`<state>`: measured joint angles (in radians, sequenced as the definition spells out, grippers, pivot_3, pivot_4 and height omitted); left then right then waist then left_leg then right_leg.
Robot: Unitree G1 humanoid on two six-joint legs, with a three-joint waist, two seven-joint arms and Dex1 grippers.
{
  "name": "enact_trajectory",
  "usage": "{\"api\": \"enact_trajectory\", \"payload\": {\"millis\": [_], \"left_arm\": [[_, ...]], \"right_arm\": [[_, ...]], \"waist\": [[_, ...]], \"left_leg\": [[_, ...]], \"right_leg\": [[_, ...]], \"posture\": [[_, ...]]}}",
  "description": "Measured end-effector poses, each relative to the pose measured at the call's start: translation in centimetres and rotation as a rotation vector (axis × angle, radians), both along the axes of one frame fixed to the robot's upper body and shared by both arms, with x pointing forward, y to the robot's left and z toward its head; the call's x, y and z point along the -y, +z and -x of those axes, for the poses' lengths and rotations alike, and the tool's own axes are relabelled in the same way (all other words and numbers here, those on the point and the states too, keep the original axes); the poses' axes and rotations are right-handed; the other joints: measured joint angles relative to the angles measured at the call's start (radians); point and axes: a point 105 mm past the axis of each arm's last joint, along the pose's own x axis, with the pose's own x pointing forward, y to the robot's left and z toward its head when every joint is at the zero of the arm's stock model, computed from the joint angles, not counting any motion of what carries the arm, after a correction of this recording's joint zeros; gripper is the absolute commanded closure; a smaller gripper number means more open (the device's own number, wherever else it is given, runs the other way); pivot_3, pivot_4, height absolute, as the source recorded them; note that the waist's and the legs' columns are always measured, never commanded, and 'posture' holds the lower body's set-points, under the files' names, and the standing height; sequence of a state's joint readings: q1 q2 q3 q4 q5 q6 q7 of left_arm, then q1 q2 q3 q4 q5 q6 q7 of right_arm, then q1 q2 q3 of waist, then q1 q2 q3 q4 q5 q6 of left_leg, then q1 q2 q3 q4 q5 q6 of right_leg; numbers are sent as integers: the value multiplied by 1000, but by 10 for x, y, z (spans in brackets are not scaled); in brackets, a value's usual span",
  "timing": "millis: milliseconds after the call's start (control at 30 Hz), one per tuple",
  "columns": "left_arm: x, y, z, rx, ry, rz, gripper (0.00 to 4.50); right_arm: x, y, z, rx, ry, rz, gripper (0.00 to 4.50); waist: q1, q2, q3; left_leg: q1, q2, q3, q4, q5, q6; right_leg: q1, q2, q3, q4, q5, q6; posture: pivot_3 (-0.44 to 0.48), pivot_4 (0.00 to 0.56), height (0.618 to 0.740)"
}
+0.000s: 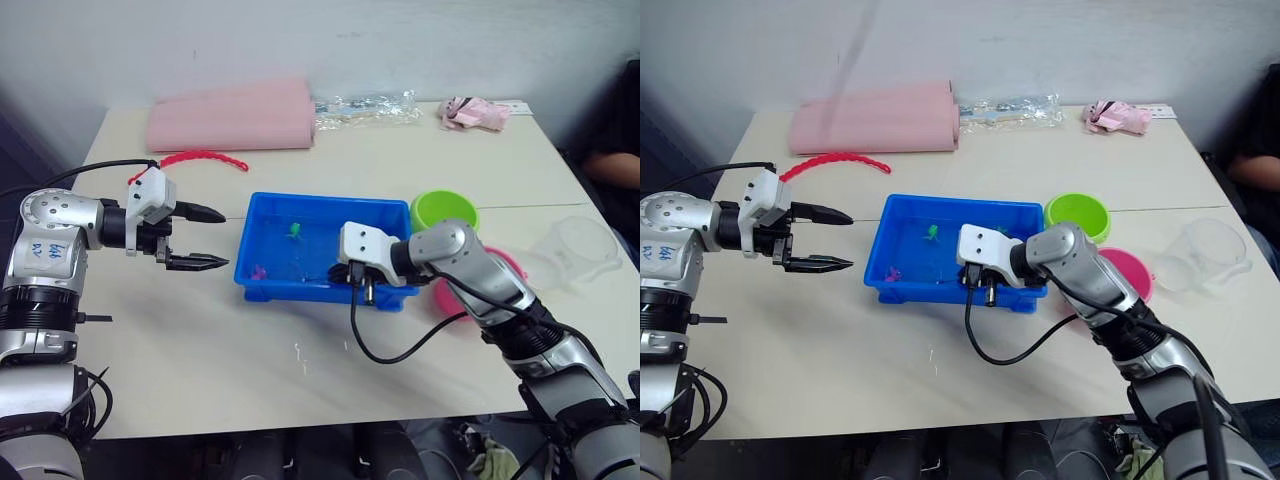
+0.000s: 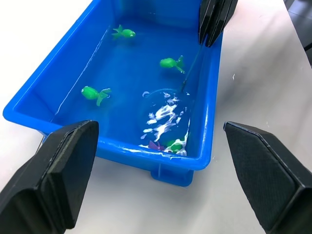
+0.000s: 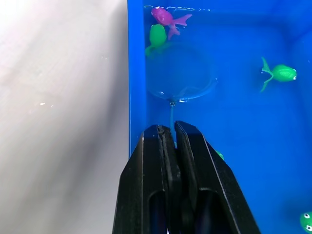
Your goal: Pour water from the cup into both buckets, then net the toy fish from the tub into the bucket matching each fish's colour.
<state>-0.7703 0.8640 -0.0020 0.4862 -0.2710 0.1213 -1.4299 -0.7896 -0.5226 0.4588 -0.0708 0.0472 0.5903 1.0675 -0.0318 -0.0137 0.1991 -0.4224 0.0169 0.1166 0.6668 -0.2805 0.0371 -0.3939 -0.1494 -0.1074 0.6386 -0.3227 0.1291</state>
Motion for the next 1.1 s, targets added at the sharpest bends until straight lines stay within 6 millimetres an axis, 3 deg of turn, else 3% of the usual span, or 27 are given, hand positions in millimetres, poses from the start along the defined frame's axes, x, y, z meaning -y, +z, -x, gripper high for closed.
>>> {"api": "enact_trajectory", "payload": {"millis": [200,400,1100], "left_arm": [[-2,-5,1,-11,14,3,40],[-3,-6,0,-11,19,4,40],[-7,-6,1,-8,40,21,40]], "right_arm": [[-13,2,2,0,12,-104,4500],[-12,2,1,-14,-1,-166,4500],[11,5,-2,-44,-77,-272,4500]], "waist": [[1,-1,0],[0,-1,0],[2,-1,0]], "left_leg": [[0,0,0,0,0,0],[0,0,0,0,0,0],[0,0,1,0,0,0]], "right_leg": [[0,0,0,0,0,0],[0,0,0,0,0,0],[0,0,0,1,0,0]], "posture": [[0,150,740],[0,150,740],[0,150,740]]}}
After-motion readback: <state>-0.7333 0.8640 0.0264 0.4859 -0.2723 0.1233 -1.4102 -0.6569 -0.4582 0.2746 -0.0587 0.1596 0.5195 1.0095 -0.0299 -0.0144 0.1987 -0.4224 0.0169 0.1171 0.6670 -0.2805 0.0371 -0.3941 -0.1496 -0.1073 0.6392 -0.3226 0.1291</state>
